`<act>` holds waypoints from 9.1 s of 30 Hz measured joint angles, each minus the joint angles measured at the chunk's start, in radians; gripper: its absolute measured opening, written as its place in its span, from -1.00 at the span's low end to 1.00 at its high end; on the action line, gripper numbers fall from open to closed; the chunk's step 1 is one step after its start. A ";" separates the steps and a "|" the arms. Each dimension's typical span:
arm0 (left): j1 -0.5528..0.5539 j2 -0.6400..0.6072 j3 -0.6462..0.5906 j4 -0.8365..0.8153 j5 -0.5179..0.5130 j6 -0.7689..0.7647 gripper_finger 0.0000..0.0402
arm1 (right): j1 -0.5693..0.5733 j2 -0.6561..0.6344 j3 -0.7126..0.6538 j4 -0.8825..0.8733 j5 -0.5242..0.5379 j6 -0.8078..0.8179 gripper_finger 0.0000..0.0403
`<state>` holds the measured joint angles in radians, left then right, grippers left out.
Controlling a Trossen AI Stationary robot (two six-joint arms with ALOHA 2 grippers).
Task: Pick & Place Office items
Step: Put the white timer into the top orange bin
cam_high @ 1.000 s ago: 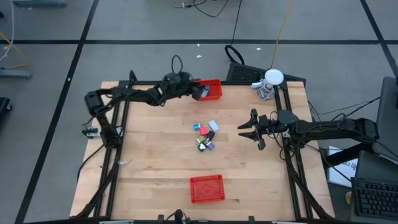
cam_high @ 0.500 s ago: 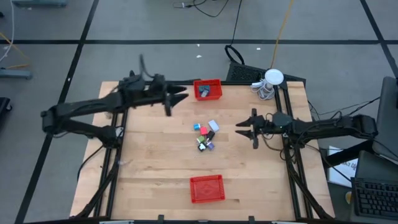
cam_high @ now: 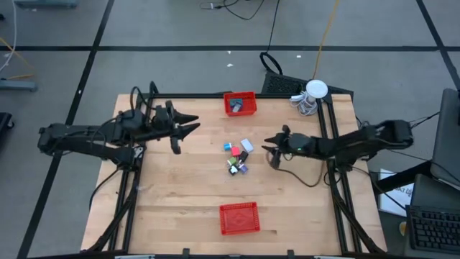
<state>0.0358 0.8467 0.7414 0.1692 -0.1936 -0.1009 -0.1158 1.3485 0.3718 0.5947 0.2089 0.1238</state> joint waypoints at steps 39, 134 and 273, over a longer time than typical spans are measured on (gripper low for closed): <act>0.034 0.004 -0.092 0.008 -0.018 -0.088 -0.40 | -0.042 0.331 0.301 -0.113 0.000 0.046 0.40; 0.043 0.142 -0.091 0.120 -0.018 -0.149 -0.40 | 0.001 -0.102 -0.038 -0.361 0.053 0.169 0.33; 0.032 0.850 0.190 0.475 0.238 -0.826 -0.52 | 0.146 -0.189 0.142 -0.072 0.004 -0.428 -0.23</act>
<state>0.0681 1.6966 0.9310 0.6441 0.0444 -0.9271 0.0303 1.1591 0.5133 0.5229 0.2132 -0.3045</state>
